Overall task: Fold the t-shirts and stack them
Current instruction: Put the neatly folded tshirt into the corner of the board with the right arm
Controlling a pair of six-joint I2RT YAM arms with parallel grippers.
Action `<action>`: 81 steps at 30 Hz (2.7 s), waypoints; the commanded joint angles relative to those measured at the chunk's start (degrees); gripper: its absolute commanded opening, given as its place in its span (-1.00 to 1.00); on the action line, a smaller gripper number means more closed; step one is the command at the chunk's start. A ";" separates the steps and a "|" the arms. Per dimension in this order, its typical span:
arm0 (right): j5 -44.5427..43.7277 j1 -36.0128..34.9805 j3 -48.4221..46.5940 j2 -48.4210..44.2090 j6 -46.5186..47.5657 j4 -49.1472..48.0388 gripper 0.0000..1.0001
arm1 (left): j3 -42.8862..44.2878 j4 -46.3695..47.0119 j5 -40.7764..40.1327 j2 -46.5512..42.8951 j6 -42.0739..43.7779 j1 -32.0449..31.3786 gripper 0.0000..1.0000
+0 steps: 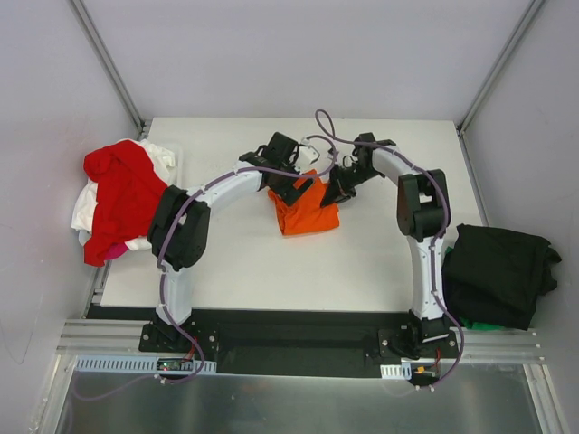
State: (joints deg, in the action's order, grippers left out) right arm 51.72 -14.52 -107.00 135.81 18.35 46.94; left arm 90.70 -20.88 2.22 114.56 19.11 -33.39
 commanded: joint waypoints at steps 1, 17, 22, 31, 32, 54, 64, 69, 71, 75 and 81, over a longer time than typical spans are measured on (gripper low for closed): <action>-3.64 -0.33 1.70 -9.75 4.50 4.38 -0.99 | -0.26 0.05 -1.95 -5.40 0.93 0.60 0.99; -26.32 0.64 19.28 -34.02 8.28 7.55 -0.99 | -1.75 1.28 -7.23 -7.25 1.89 7.02 0.99; -33.00 1.95 21.65 -40.95 8.19 10.62 -0.99 | -3.50 1.90 -7.32 -7.60 2.33 7.11 0.99; -39.95 7.05 23.85 -50.02 8.28 16.34 -0.99 | -6.32 3.48 -5.65 -7.95 2.07 7.19 0.99; -40.90 7.31 24.81 -50.90 8.37 16.60 -0.99 | -6.58 3.83 -5.47 -8.13 2.07 7.20 0.98; -42.59 35.07 28.60 -68.22 20.32 29.26 -0.99 | -11.68 4.62 -0.99 -12.61 1.01 7.28 0.99; -33.98 56.25 24.91 -70.07 32.00 35.32 -0.99 | -12.30 4.98 -0.64 -11.91 1.19 7.28 0.98; -29.49 68.38 24.91 -68.75 39.38 37.35 -0.99 | -12.56 4.98 -0.37 -11.73 1.19 7.28 0.99; -28.27 71.55 24.91 -67.00 41.41 37.44 -0.99 | -12.65 4.98 -0.37 -11.73 1.10 7.28 0.98; -26.94 78.33 25.79 -62.95 45.54 37.00 -0.99 | -12.82 5.06 -0.29 -11.91 1.01 7.28 0.99; -28.43 82.64 25.97 -58.12 46.69 30.76 -0.99 | -12.82 4.98 0.68 -11.91 0.75 7.20 0.98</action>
State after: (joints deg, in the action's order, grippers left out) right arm 21.96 66.11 -79.85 76.16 61.39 76.42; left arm 78.11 -16.53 0.84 104.84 20.38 -25.89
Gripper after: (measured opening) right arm 0.072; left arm 0.993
